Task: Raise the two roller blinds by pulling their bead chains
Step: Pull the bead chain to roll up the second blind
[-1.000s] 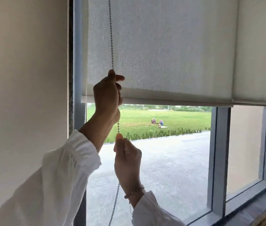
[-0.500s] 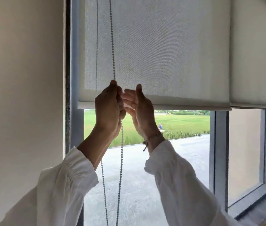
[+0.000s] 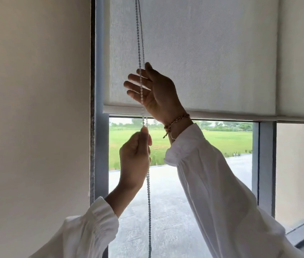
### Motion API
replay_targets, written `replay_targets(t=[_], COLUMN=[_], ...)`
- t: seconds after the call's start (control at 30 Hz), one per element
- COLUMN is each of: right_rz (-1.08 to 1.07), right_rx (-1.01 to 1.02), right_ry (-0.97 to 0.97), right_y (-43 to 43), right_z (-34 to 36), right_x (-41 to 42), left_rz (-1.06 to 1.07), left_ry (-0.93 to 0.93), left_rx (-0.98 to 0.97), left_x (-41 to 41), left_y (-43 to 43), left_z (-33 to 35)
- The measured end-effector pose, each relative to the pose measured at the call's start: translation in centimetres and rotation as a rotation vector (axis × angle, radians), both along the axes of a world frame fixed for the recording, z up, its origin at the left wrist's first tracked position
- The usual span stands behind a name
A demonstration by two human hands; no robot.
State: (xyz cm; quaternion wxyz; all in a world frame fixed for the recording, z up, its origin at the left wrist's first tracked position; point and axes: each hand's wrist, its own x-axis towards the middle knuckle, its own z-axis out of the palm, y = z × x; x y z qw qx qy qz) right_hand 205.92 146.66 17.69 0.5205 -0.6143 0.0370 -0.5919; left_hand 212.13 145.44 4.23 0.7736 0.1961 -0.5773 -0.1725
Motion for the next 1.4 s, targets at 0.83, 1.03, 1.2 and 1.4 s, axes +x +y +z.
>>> replay_targets(t=[0.83,1.03,1.2,1.4], right_rz=[-0.339,-0.318,-0.298,-0.367], right_rx=[-0.162,-0.157,-0.168,-0.166], right_ry=[-0.255,-0.229,-0.221,-0.17], right_y=[1.3,0.8,0.9,0.6], right_z=[-1.5,-3.9,-4.2,-4.3], right_x=[2.1,1.8,1.9,2.0], left_rz=[-0.126,-0.049,-0.026,-0.049], left_ry=[0.063,-0.024,-0.037,0.007], left_rx=[0.135,0.156,0.179,0.171], left_x=[-0.4,0.4,0.5,0.2], left_y=[1.3,0.7,0.5,0.5], left_z=[-5.2,-7.5,-7.6,-7.1])
